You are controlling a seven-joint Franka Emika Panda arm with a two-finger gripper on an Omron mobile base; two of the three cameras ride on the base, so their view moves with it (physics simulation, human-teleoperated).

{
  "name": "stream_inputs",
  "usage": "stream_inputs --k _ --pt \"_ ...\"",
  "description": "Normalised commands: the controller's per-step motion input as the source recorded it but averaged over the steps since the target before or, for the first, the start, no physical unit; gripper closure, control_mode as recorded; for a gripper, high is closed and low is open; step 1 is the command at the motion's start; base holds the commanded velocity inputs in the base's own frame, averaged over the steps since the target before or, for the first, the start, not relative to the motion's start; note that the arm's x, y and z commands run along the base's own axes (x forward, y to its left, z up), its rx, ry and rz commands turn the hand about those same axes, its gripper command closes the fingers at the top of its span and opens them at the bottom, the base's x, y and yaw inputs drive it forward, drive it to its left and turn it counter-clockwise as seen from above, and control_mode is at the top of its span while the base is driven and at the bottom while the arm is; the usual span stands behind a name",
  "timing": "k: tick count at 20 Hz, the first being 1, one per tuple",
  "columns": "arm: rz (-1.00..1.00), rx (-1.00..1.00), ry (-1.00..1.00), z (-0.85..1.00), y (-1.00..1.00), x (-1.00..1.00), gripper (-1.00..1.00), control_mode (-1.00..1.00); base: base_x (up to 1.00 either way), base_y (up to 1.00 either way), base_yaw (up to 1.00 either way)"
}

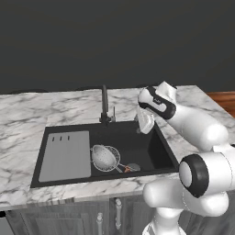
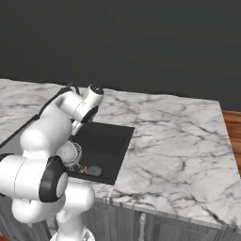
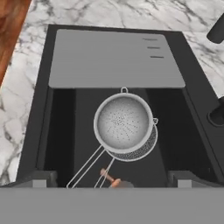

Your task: Pick the strainer and strainer and place them in the sink. Then turn on the water.

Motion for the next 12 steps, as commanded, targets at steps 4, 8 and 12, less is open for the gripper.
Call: stream_inputs --k 4,8,12 --pt "0.00 0.15 -0.21 0.18 0.00 -0.01 -1.00 -1.00 0.00 0.00 0.00" --pt "0.00 0.11 -0.18 0.31 -0.01 0.00 -1.00 -1.00 0.00 0.00 0.00" --pt "-0.02 0.10 -0.15 0.26 0.00 0.00 -1.00 -1.00 0.00 0.00 0.00"
